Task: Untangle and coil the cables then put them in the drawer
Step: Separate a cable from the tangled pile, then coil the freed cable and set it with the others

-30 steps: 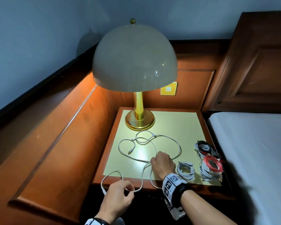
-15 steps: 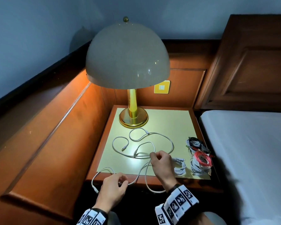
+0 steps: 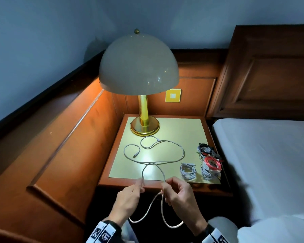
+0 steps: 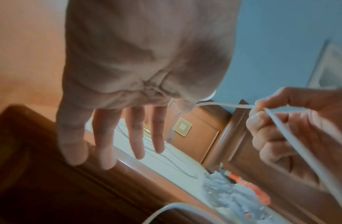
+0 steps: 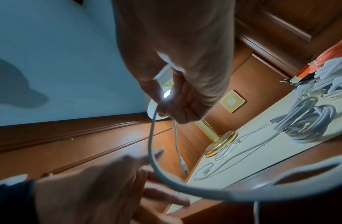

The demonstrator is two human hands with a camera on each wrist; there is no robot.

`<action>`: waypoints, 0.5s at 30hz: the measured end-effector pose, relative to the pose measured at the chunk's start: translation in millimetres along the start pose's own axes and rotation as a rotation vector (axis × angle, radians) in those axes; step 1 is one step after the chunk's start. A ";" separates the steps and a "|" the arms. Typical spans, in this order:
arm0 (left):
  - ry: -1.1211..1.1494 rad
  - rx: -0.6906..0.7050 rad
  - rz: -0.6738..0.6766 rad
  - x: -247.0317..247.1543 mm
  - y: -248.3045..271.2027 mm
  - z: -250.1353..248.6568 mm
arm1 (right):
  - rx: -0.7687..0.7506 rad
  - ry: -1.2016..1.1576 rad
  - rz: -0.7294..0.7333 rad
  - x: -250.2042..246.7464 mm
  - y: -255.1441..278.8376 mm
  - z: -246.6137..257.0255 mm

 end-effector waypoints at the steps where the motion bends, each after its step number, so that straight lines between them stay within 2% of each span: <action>1: 0.139 -0.016 0.053 3.6 7.2 -5.1 | -0.010 0.017 0.018 1.9 7.2 0.3; 4: 0.442 -0.082 0.208 16.2 24.1 -19.7 | -0.041 0.090 0.077 6.9 21.1 -3.3; 7: 0.610 -0.070 0.244 21.9 39.0 -31.1 | -0.046 0.152 0.125 6.3 30.0 -3.6; 11: 0.738 -0.047 0.226 18.8 44.2 -37.1 | -0.021 0.216 0.134 -0.6 39.2 -8.2; 15: 0.751 -0.040 0.246 17.9 50.2 -46.7 | -0.017 0.251 0.172 -4.2 46.5 -10.3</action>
Point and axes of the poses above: each hand's wrist, its own y-axis away from the middle knuckle, its own x-axis out of the palm, z = x × y, the point moved 4 cm from there along -y, towards the middle knuckle, and after that the axes turned 12 degrees about -x, right-handed, at the moved point
